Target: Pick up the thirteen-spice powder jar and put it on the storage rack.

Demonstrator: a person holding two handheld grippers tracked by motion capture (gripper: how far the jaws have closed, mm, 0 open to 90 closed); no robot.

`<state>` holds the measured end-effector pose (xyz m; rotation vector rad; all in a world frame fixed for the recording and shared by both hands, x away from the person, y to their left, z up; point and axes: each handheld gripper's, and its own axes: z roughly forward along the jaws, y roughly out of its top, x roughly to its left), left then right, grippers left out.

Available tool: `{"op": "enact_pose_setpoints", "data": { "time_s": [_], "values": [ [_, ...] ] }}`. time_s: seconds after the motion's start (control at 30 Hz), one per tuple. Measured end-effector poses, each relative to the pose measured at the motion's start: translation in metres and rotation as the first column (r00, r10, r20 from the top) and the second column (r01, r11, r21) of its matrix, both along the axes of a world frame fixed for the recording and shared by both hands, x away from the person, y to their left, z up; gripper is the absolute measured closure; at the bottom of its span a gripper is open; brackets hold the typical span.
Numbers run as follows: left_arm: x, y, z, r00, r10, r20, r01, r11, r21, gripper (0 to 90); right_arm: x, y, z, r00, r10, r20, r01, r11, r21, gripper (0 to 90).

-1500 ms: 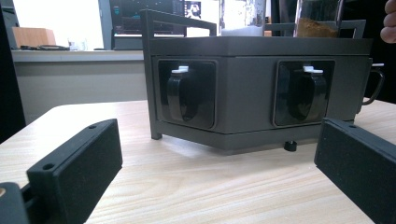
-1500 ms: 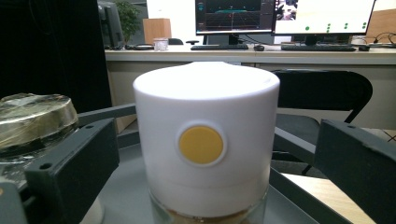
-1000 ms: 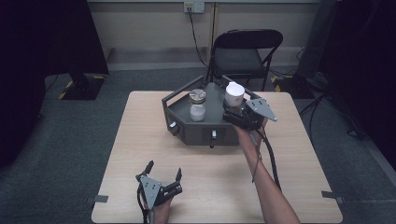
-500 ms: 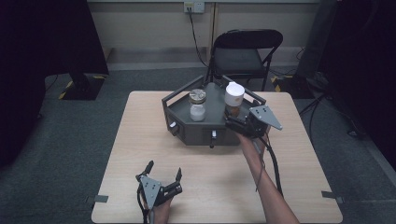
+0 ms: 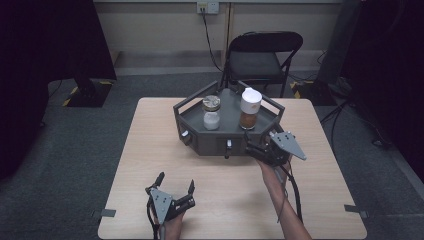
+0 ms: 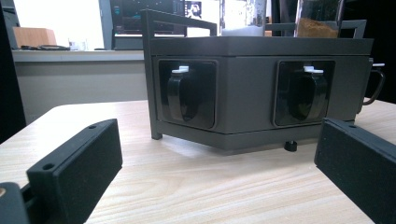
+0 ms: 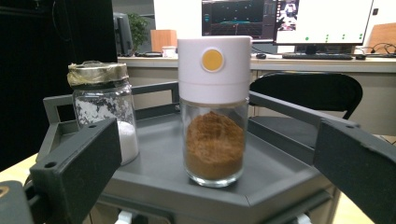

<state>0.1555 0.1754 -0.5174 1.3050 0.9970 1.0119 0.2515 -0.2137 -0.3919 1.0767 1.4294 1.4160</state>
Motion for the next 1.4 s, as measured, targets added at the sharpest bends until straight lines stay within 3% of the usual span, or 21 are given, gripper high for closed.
{"op": "enact_pose_setpoints", "data": {
  "time_s": [0.13,0.47,0.7,0.9,1.4],
  "values": [
    [0.0,0.0,0.0,1.0,0.0,0.0,0.0,1.0,0.0,0.2,-0.009,-0.005,-0.005,1.0,-0.003,0.004,0.003,1.0,0.017,0.0],
    [0.0,0.0,0.0,1.0,0.0,0.0,0.0,1.0,0.0,0.2,-0.029,-0.006,-0.021,0.9992,-0.039,0.007,0.039,0.999,-0.013,0.0],
    [0.0,0.0,0.0,1.0,0.0,0.0,0.0,1.0,0.0,0.2,-0.046,-0.013,-0.035,0.9985,-0.052,0.017,0.052,0.999,0.004,0.0],
    [0.0,0.0,0.0,1.0,0.0,0.0,0.0,1.0,0.0,0.2,-0.06,-0.014,-0.052,0.9956,-0.075,0.055,0.077,0.996,-0.037,0.0],
    [0.0,0.0,0.0,1.0,0.001,0.0,-0.001,1.0,-0.001,0.2,-0.086,-0.024,-0.081,0.9956,-0.093,0.011,0.093,0.996,-0.008,0.0]
  ]
}}
